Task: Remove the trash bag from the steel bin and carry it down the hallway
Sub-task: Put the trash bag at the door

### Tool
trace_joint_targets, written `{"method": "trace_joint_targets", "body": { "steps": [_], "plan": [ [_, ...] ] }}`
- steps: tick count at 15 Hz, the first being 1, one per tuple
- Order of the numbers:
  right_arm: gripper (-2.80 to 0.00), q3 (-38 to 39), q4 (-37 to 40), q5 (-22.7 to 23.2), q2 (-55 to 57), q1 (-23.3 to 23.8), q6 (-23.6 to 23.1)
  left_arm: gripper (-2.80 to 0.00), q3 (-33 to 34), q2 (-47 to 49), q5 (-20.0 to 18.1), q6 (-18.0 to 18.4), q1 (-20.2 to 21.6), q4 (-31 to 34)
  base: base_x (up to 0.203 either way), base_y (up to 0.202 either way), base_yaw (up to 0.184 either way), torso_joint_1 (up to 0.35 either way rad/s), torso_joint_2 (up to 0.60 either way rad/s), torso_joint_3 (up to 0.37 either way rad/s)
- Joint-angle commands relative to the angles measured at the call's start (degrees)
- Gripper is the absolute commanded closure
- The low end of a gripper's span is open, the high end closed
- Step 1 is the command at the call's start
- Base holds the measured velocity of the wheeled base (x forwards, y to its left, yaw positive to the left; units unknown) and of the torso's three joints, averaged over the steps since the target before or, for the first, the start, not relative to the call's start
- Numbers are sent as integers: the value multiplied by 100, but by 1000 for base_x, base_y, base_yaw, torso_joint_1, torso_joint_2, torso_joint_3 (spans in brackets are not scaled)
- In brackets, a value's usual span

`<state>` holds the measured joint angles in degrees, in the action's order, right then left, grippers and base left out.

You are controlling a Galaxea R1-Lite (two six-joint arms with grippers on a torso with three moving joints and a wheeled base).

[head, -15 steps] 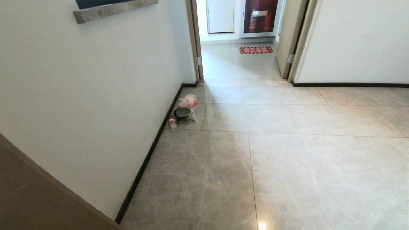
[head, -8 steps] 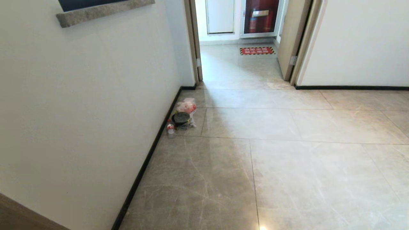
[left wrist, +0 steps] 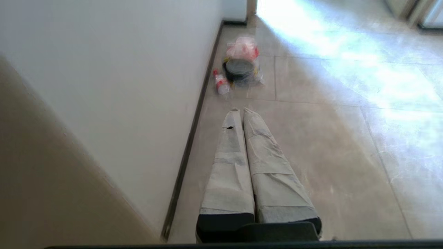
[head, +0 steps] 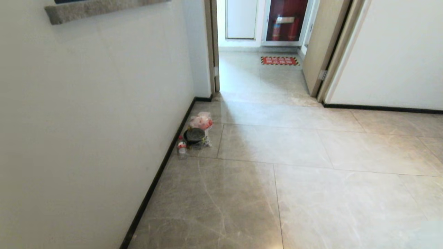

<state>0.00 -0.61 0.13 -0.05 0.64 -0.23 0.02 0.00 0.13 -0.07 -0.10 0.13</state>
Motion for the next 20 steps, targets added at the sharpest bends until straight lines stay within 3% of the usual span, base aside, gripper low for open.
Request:
{"method": "trace_joint_targets", "body": {
  "steps": [1, 10, 20],
  "plan": [
    [0, 9, 17, -5, -4, -12, -3, 0, -2, 0, -5, -1, 10, 4, 190, 0, 2, 3, -2, -2],
    [0, 9, 17, -5, -4, -12, -3, 0, -2, 0, -13, 7, 10, 4, 166, 0, 0, 2, 1, 2],
    [0, 9, 15, -5, -4, -12, -1, 0, -2, 0, -5, -1, 10, 4, 0, 0, 0, 0, 0, 0]
  ]
}}
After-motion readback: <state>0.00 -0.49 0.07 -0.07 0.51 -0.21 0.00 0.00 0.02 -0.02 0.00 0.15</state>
